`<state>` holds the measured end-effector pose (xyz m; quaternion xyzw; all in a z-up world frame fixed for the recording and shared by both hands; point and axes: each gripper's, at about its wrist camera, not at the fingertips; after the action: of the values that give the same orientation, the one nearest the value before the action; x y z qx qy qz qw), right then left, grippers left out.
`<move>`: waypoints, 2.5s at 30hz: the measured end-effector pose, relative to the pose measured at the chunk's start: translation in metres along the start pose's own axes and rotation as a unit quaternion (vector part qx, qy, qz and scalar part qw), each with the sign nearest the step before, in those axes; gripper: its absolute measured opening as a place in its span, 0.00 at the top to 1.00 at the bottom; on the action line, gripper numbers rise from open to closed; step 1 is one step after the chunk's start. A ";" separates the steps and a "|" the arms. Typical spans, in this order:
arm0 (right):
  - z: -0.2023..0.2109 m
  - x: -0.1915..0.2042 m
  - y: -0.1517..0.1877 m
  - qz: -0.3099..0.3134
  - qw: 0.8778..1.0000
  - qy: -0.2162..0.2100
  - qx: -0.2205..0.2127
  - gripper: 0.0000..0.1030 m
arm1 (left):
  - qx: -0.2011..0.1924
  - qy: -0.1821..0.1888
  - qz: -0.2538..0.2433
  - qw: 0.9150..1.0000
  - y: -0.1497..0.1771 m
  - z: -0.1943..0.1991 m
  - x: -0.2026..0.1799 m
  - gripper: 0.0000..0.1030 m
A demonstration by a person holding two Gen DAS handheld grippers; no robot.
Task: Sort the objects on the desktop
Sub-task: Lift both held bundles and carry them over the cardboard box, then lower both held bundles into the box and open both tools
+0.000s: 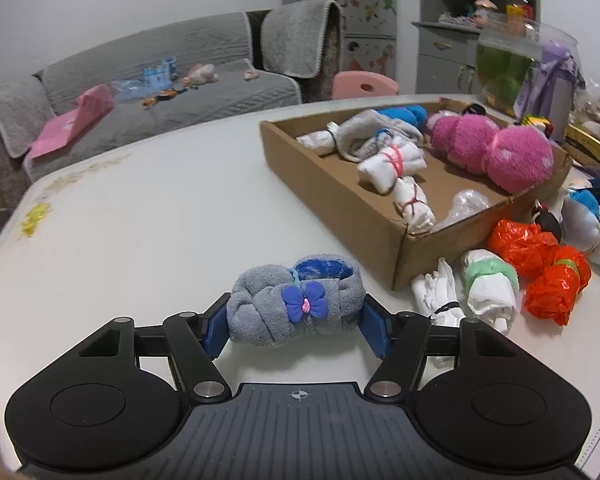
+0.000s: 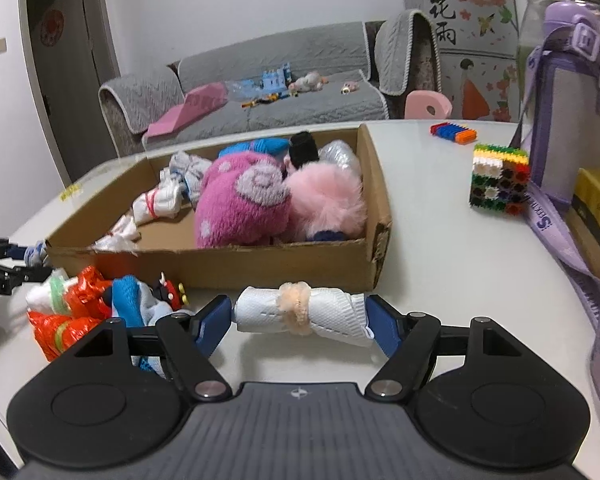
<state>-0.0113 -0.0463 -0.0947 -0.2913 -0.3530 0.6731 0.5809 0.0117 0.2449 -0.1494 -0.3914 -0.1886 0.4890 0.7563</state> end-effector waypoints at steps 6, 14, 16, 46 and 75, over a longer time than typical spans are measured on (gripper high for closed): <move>0.007 -0.008 -0.004 -0.016 1.000 -0.004 -0.013 0.32 | -0.030 -0.020 0.021 0.999 -0.005 0.031 -0.003 0.32; 0.028 -0.022 -0.012 -0.024 0.999 -0.011 -0.043 0.32 | -0.048 -0.051 0.017 0.997 -0.023 0.060 -0.034 0.32; 0.031 -0.027 -0.018 -0.028 0.998 -0.013 -0.049 0.32 | -0.053 -0.046 0.018 0.997 -0.032 0.064 -0.044 0.32; 0.018 0.011 -0.126 0.062 0.986 -0.081 -0.132 0.32 | -0.063 -0.038 0.019 0.997 -0.157 -0.026 -0.088 0.31; -0.038 0.042 -0.135 0.113 0.989 -0.065 -0.068 0.32 | -0.004 -0.037 0.064 0.997 -0.144 -0.088 -0.032 0.31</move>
<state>0.0901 0.0105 -0.0061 -0.3239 -0.3999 0.7265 0.4552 0.1418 0.1495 -0.0891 -0.3877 -0.1932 0.5499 0.7141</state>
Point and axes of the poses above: each gripper's, at about its wrist camera, not at the fingertips, and z roughly against the way its jaws point, x to its left, y to its underside, and after that the axes turned 15 degrees about y, right-handed
